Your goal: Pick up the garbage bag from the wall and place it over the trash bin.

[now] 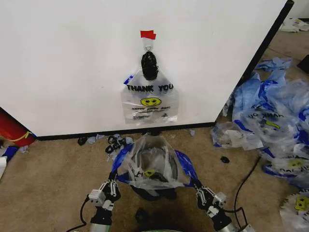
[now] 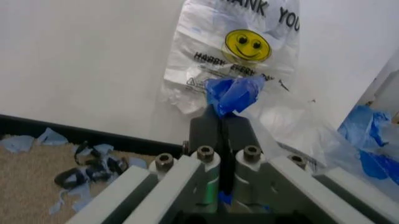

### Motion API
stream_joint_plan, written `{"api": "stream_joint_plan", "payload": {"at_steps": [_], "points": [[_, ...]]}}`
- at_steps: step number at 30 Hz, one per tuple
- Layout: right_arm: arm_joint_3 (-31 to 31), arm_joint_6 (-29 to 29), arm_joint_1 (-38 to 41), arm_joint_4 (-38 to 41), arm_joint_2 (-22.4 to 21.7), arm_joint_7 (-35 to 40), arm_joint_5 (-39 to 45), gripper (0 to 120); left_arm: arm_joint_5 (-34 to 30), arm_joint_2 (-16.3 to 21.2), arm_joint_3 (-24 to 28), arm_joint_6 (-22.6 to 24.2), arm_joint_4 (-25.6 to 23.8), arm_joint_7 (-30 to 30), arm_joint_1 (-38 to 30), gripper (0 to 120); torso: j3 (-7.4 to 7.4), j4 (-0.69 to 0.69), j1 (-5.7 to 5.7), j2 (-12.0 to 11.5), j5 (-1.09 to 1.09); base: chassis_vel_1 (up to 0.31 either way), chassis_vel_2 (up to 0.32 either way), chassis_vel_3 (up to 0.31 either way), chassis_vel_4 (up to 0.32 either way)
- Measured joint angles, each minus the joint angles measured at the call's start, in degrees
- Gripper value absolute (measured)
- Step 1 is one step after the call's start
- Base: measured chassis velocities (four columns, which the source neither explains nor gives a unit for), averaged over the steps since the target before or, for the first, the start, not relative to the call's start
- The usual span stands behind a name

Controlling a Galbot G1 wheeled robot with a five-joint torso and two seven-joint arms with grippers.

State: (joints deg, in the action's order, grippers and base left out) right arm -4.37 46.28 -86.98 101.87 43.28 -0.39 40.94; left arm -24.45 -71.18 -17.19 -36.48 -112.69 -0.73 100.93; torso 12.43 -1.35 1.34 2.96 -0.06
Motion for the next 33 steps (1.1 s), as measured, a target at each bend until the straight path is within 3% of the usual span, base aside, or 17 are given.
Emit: {"api": "stream_joint_plan", "payload": {"at_steps": [33], "points": [[-6.0,0.9,7.5,-13.6,5.5,-0.9,-0.4,0,2.4,-1.9,1.5,-3.2,10.5,0.3,-1.1,0,0.00,0.01,0.00,0.0,0.05,0.000,0.000,0.000,0.000]]}}
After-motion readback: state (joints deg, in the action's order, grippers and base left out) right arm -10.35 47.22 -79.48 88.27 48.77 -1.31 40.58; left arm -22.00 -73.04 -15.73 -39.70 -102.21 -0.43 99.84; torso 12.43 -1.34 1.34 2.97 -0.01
